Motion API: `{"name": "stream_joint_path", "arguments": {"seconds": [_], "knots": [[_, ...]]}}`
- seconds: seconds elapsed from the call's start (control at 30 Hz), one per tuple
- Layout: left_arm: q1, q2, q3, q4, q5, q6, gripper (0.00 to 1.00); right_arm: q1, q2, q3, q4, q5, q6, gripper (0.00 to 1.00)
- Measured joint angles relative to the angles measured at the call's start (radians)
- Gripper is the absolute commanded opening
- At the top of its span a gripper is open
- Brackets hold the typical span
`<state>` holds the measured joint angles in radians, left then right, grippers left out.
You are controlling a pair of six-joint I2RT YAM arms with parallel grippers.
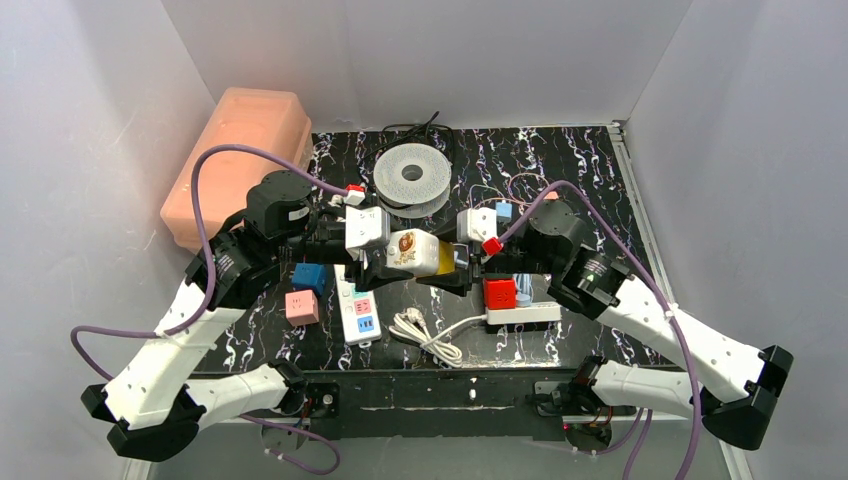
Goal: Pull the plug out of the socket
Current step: Remove the plug from the socket.
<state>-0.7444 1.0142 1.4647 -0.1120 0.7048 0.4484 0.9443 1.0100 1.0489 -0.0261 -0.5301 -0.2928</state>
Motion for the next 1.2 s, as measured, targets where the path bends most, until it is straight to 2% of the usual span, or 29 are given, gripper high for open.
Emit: {"name": "stream_joint_path", "arguments": {"seconds": [0.9, 1.2], "knots": [[0.003, 0.005, 0.000, -0.060, -0.055, 0.016, 0.00, -0.022, 0.075, -0.019, 0.033, -0.060, -0.029, 0.01], [0.004, 0.014, 0.000, -0.069, -0.086, 0.027, 0.00, -0.032, 0.082, -0.095, 0.147, -0.043, -0.020, 0.01]]}}
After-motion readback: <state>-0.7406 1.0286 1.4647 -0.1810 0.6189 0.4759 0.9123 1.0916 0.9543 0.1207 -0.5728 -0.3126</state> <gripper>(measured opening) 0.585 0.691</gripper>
